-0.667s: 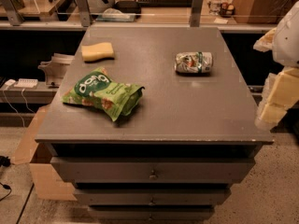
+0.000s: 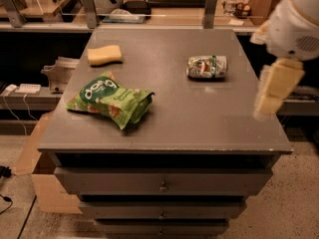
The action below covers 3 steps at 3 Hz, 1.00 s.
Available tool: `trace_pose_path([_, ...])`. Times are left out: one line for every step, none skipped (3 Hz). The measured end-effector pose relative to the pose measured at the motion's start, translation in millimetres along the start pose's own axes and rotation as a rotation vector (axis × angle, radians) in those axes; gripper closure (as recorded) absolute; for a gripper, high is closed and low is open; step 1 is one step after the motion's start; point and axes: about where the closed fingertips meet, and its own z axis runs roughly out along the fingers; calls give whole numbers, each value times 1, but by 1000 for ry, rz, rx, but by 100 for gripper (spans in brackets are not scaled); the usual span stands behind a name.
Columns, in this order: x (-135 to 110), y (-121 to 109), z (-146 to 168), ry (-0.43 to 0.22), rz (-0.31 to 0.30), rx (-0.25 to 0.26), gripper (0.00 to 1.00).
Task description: Place 7up can upright
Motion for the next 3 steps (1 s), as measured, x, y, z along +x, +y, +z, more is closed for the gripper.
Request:
trace_pose_path([-53, -47, 25, 5, -125, 1, 0])
trace_pose_path([-121, -97, 60, -13, -229, 11, 0])
trace_pose_path([-120, -97, 60, -14, -227, 13, 0])
